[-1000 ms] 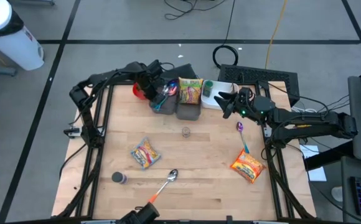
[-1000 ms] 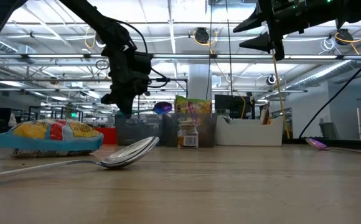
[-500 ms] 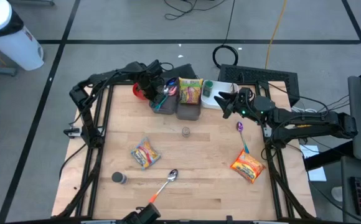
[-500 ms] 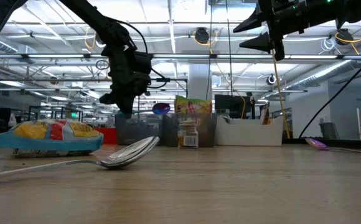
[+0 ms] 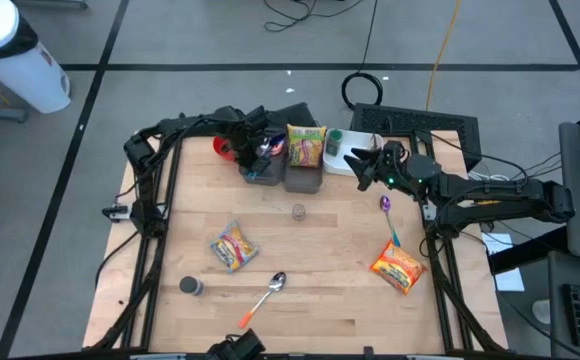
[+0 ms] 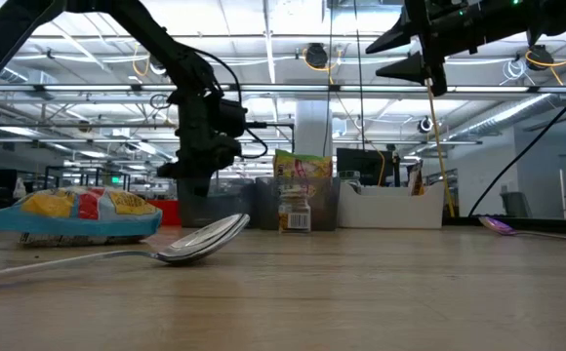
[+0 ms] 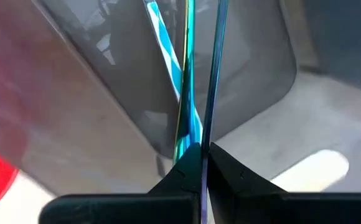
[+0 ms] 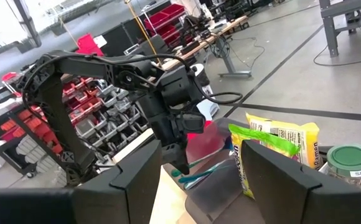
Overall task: Pick & Place Food Item
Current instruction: Put the bottom purple and blue spoon into the left black bin
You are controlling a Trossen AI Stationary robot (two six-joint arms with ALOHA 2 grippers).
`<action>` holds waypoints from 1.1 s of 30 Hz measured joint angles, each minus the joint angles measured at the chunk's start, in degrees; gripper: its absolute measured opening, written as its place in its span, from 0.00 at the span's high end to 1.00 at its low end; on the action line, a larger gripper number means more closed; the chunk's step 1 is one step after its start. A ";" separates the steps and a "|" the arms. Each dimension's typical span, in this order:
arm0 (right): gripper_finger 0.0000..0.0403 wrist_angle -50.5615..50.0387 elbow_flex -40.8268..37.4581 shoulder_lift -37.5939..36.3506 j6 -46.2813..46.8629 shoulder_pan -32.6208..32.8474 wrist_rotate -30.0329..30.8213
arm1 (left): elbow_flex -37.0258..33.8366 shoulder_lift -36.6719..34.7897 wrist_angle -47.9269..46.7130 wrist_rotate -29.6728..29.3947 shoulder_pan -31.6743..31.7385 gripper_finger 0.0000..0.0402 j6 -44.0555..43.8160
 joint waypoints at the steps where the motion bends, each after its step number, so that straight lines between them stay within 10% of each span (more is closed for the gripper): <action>1: 0.47 -0.15 -0.01 0.00 0.00 -0.02 0.00 | 0.00 0.24 0.00 -0.08 0.00 0.98 -0.33; 14: 0.47 -0.33 -0.01 0.00 -1.15 0.00 -0.02 | 0.00 0.99 0.87 0.42 0.11 0.94 -1.72; 33: 0.47 -0.30 0.00 0.00 -1.27 -0.01 -0.22 | 0.00 0.56 4.61 10.79 2.50 0.57 -5.04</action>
